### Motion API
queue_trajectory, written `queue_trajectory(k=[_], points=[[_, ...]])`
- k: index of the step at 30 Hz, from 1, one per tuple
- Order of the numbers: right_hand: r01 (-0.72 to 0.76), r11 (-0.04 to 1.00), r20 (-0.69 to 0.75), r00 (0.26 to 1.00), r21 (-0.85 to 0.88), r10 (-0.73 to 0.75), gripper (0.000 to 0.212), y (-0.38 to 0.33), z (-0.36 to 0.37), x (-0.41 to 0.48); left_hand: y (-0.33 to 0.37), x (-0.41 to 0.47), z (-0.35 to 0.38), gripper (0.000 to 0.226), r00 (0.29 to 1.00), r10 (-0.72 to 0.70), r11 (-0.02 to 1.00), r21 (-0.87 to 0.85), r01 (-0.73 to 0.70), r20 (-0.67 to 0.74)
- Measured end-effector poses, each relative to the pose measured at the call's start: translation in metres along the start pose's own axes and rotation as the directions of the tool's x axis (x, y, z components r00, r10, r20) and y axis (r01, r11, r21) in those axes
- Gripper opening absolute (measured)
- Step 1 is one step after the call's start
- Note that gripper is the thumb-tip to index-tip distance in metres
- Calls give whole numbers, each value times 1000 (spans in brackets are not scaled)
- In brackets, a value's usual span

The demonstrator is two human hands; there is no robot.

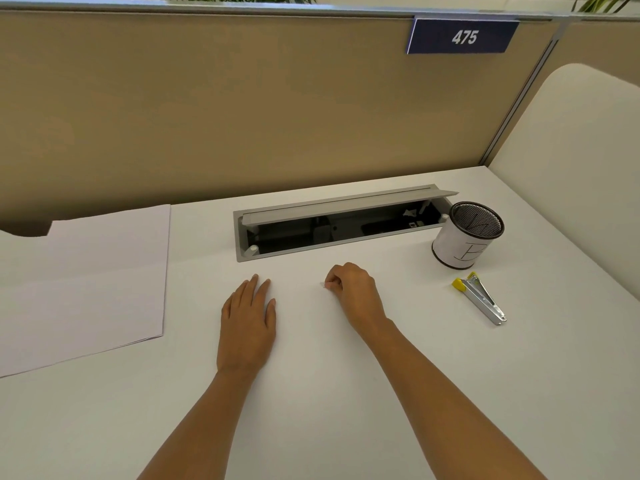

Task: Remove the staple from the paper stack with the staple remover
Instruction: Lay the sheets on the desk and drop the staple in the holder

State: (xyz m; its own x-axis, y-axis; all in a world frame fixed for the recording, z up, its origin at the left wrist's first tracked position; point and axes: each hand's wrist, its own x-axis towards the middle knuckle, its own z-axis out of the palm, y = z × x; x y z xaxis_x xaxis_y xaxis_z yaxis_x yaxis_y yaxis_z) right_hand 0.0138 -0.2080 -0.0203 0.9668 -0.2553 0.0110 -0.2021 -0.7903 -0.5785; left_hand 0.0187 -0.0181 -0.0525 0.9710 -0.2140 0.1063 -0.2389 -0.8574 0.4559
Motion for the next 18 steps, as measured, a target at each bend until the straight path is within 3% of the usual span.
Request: queue_trajectory(k=[6, 18], points=[[-26, 995, -5, 1000, 93, 27, 28, -2, 1, 0, 1, 0, 0, 45, 1000, -2, 1000, -3, 2, 3], [139, 983, 61, 989, -123, -132, 17, -8, 11, 1, 0, 0, 0, 59, 1000, -14, 1000, 7, 14, 20]])
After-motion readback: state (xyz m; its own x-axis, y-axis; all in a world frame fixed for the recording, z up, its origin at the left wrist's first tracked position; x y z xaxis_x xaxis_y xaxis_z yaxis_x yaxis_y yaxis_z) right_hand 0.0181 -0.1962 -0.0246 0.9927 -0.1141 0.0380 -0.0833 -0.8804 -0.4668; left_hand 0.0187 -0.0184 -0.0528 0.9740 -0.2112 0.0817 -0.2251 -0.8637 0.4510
